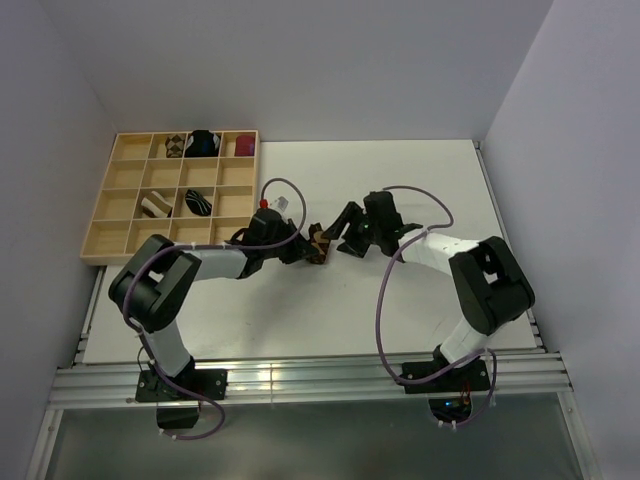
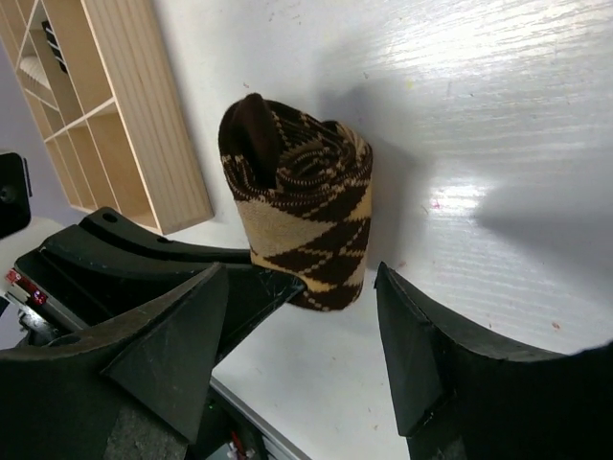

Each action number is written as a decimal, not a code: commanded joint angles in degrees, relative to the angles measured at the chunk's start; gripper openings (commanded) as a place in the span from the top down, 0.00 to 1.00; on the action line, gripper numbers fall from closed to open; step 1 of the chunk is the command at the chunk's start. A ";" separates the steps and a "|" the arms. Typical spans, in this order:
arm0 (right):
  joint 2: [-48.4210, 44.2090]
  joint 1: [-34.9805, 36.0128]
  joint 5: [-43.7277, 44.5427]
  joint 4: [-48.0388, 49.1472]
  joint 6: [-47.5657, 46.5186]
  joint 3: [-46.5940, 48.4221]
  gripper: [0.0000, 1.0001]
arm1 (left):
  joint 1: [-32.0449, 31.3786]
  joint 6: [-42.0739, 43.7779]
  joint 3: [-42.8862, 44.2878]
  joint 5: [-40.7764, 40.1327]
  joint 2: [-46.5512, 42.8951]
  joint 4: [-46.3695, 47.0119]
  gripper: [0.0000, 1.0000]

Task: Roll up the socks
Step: Roll the sock at the center of the board, then pick up the sock at the center of the board, then place the sock in the storage box.

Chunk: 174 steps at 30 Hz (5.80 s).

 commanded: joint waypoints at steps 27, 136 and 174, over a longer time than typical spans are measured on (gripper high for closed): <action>13.59 0.85 -9.61 22.35 0.86 -2.50 0.28 | 6.52 -14.62 -6.22 16.73 4.37 6.05 0.99; -14.25 -15.23 4.80 -19.84 -14.95 7.36 0.25 | -15.19 15.34 15.04 -44.34 1.65 -26.72 1.00; -30.26 -17.43 -0.20 -12.98 -23.23 -10.14 0.23 | 14.52 47.52 23.31 -38.03 3.31 -17.68 1.00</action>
